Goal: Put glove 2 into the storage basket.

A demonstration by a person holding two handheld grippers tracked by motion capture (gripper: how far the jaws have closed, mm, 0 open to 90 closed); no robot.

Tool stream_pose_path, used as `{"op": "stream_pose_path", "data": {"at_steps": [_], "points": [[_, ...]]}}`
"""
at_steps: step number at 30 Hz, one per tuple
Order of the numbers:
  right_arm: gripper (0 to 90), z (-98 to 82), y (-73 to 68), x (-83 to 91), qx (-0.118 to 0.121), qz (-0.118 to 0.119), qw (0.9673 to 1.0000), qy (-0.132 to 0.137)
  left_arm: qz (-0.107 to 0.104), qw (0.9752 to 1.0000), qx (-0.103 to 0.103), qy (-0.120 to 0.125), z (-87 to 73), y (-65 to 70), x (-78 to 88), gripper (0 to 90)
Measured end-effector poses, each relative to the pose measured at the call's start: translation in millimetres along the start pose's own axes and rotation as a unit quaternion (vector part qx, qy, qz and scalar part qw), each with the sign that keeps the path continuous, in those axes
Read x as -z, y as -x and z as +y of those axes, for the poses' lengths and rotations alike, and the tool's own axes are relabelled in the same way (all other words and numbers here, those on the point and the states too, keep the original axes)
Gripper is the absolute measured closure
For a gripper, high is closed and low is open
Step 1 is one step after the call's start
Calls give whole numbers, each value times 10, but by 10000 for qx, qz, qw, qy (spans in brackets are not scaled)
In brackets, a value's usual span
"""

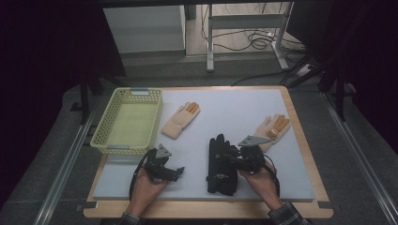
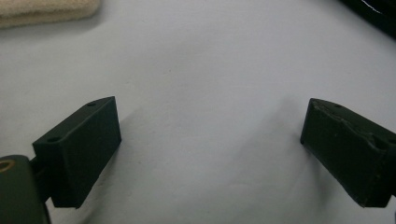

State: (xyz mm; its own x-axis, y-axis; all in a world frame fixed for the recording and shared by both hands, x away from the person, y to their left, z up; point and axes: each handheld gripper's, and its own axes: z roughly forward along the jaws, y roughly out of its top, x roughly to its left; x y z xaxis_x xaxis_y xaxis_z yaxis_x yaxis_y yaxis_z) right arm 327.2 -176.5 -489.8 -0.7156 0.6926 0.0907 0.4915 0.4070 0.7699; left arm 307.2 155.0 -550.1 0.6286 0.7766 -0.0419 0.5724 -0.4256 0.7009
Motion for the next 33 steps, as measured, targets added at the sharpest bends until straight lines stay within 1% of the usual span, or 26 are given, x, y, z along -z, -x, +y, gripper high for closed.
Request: {"op": "stream_pose_path", "data": {"at_steps": [2,3,5,7,8,10,11,13,14,15,17,19,20,21,26,28,30,33], "points": [[648,-16,23,23,5,-8,10000,-24,0,10000,0,0,0,0,0,51],[682,-57,65,67,7,4,10000,-80,1,10000,2,1,0,0,0,51],[728,-110,102,105,6,14,9999,-123,0,10000,1,0,0,0,0,51],[795,-213,140,160,22,70,9998,-182,1,10000,2,2,0,1,0,51],[814,-246,148,174,41,87,9997,-202,1,10000,3,2,0,1,0,51],[858,-366,150,203,61,210,9993,-297,1,10000,2,2,0,1,0,51],[858,-366,150,203,61,210,9993,-297,1,10000,2,2,0,1,0,51],[872,-447,138,209,87,286,9989,-364,1,10000,4,3,0,1,0,51],[879,-529,111,197,89,435,9982,-412,-1,10000,4,3,0,1,0,51],[879,-529,111,197,89,435,9982,-412,0,10000,5,5,0,1,-1,51],[880,-583,71,175,117,560,9973,-462,-1,10000,12,10,0,0,-1,51],[880,-617,27,141,184,636,9965,-507,-5,10000,10,4,0,-2,0,51],[880,-626,-1,122,204,667,9965,-453,-7,10000,12,4,0,-3,0,51],[880,-626,-1,122,204,667,9965,-453,-8,10000,12,3,0,-3,1,51],[879,-604,-44,61,190,822,9955,-432,-41,10000,38,8,0,-13,7,55],[879,-599,-53,50,200,828,9955,-425,-54,10000,30,5,-2,-19,14,56],[878,-568,-105,-3,240,847,9952,-428,14,10000,-50,-32,-13,-18,29,51],[878,-539,-142,-45,285,847,9951,-430,27,10000,9,-36,-40,-56,51,42]]}}
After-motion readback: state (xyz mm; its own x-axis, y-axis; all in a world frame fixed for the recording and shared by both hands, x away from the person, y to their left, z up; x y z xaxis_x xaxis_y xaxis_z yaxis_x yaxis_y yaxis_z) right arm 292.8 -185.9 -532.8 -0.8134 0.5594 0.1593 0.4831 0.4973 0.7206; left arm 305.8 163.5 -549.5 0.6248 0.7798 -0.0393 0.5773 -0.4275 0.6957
